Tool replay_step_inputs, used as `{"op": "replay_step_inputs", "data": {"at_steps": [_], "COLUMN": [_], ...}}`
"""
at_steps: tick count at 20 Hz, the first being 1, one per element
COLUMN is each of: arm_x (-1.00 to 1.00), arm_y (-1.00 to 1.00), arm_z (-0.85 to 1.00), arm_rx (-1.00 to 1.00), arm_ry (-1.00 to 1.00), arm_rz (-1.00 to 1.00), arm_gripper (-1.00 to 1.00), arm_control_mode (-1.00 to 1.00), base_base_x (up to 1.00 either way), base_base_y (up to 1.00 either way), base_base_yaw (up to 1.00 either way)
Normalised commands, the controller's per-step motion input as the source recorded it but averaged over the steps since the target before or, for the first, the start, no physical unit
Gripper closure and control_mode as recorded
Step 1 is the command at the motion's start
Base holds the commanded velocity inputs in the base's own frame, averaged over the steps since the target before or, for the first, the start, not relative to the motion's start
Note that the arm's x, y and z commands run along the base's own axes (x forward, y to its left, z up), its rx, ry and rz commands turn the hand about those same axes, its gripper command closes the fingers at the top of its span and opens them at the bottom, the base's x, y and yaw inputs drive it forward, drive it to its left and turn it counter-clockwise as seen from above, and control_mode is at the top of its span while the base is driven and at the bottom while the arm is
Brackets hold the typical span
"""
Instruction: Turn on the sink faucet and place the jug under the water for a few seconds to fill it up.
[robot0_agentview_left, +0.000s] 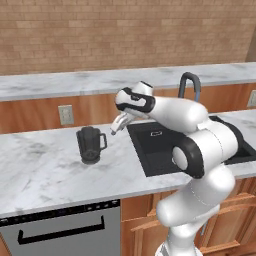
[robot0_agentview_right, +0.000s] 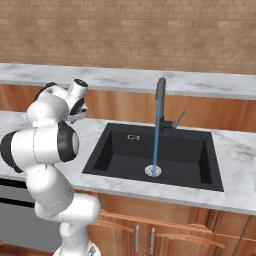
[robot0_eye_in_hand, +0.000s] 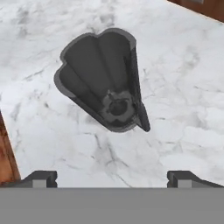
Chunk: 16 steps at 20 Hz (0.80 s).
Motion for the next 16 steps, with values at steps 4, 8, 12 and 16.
{"op": "replay_step_inputs", "data": {"at_steps": [4, 8, 12, 16], "arm_x": [0.48, 0.36, 0.21, 0.14], "arm_y": [0.1, 0.2, 0.17, 0.12], "arm_z": [-0.08, -0.17, -0.11, -0.28], "arm_rx": [0.0, 0.0, 0.0, 0.0], "arm_ry": [0.01, 0.06, 0.08, 0.08], "arm_rz": [0.18, 0.19, 0.21, 0.18], "arm_gripper": [-1.0, -1.0, -1.0, -1.0], "arm_control_mode": [-1.0, -1.0, -1.0, -1.0], "base_base_x": [0.0, 0.0, 0.0, 0.0], "base_base_y": [0.0, 0.0, 0.0, 0.0], "base_base_yaw": [0.0, 0.0, 0.0, 0.0]}}
